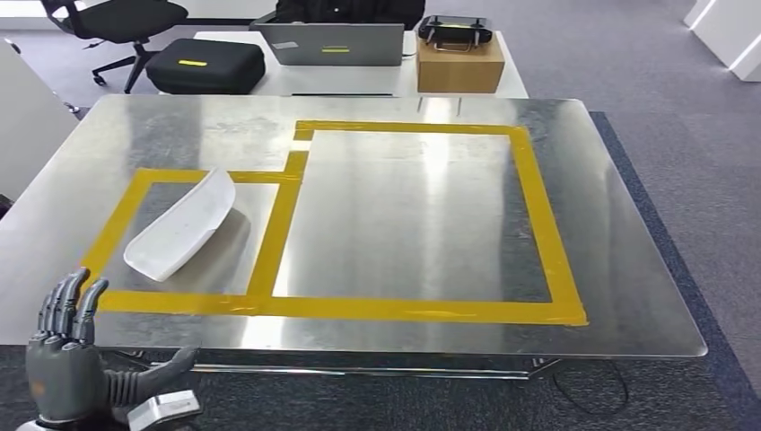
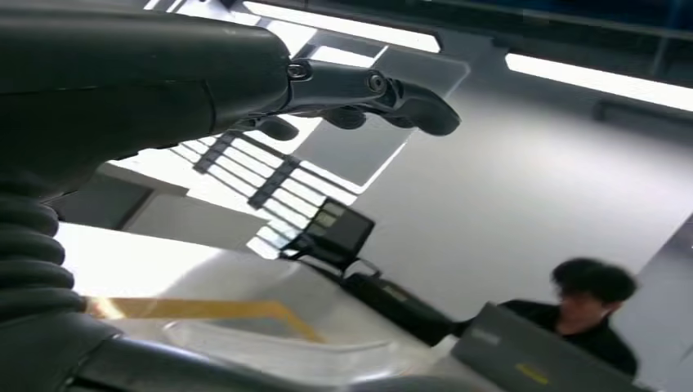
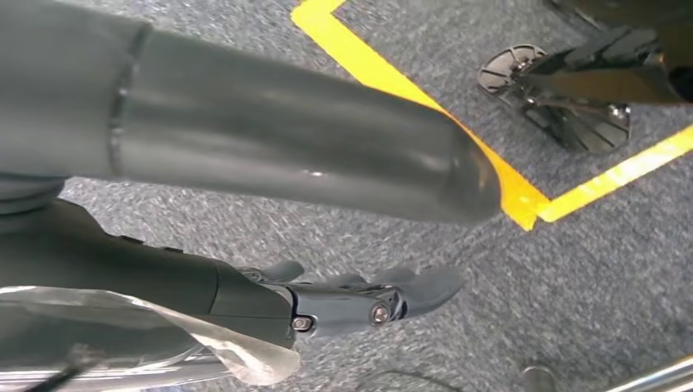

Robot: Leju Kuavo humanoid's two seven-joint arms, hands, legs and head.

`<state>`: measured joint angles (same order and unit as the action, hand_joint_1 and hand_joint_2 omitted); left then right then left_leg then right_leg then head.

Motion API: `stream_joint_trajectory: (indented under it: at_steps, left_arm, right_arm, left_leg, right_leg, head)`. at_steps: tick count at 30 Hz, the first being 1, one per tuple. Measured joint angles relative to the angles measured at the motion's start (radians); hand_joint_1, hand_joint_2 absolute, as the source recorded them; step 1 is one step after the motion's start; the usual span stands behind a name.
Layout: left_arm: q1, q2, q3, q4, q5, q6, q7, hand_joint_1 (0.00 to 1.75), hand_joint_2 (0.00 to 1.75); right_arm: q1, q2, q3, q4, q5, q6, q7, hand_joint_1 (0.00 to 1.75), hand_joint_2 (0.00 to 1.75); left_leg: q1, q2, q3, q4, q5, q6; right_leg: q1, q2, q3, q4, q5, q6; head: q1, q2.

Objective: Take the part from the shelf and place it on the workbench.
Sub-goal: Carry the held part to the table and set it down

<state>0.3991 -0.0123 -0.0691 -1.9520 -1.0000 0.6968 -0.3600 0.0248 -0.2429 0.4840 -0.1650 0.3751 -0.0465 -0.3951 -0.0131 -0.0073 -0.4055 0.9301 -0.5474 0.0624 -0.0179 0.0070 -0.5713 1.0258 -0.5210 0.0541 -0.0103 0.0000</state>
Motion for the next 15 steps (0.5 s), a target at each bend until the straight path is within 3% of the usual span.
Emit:
stream_joint_trajectory:
  at_steps: [3,4,5,7,9,11,13,15]
  left_arm:
    - [0.081,-0.111,0.013,-0.119,0.073,0.004,-0.176,0.00,0.00]
    - [0.102,-0.146,0.020,-0.145,0.099,0.004,-0.222,0.00,0.00]
    - [0.120,-0.177,0.028,-0.169,0.125,0.004,-0.260,0.00,0.00]
    - [0.150,-0.229,0.046,-0.212,0.172,0.004,-0.307,0.00,0.00]
    - [0.168,-0.263,0.062,-0.245,0.205,0.005,-0.318,0.00,0.00]
    - [0.177,-0.285,0.078,-0.269,0.228,0.005,-0.319,0.00,0.00]
    - [0.184,-0.300,0.094,-0.285,0.244,0.005,-0.319,0.00,0.00]
    - [0.192,-0.308,0.106,-0.292,0.268,0.005,-0.319,0.00,0.00]
  right_arm:
    - [0.006,0.005,-0.008,0.002,-0.003,-0.009,0.000,0.00,0.00]
    - [0.009,0.007,-0.009,0.003,-0.004,-0.012,0.000,0.00,0.00]
    - [0.012,0.008,-0.011,0.003,-0.005,-0.014,0.000,0.00,0.00]
    - [0.013,0.010,-0.014,0.004,-0.006,-0.018,-0.001,0.00,0.00]
    - [0.012,0.016,-0.016,0.005,-0.006,-0.021,-0.002,0.00,0.00]
    - [0.010,0.022,-0.019,0.006,-0.006,-0.023,-0.003,0.00,0.00]
    - [0.010,0.024,-0.021,0.007,-0.006,-0.025,-0.003,0.00,0.00]
    - [0.011,0.026,-0.023,0.008,-0.007,-0.027,-0.004,0.00,0.00]
  left_leg:
    - [0.003,0.005,0.002,-0.012,0.008,0.005]
    - [0.005,0.006,0.002,-0.010,0.006,0.004]
    - [0.007,0.006,0.002,-0.006,0.004,0.001]
    - [0.016,0.004,0.000,0.009,-0.007,-0.013]
    - [0.020,-0.001,-0.013,0.039,-0.027,-0.033]
    - [0.017,-0.005,-0.031,0.068,-0.042,-0.048]
    - [0.017,-0.007,-0.039,0.085,-0.049,-0.056]
    - [0.019,-0.005,-0.057,0.123,-0.083,-0.064]
  right_leg:
    - [-0.005,-0.002,-0.081,0.177,-0.080,0.008]
    - [-0.008,-0.002,-0.102,0.222,-0.085,0.013]
    - [-0.012,-0.003,-0.107,0.232,-0.071,0.019]
    - [-0.024,-0.006,-0.066,0.145,-0.006,0.035]
    - [-0.029,-0.003,-0.008,0.048,0.025,0.047]
    - [-0.028,0.003,0.007,0.030,0.006,0.033]
    - [-0.029,0.002,-0.004,0.033,-0.005,0.008]
    - [-0.028,-0.004,-0.015,0.036,0.001,-0.011]
  head:
    - [0.007,0.000]
    - [0.007,0.000]
    - [0.007,0.000]
    - [0.008,0.000]
    - [0.015,0.000]
    - [0.017,0.000]
    - [0.011,0.000]
    - [0.007,0.000]
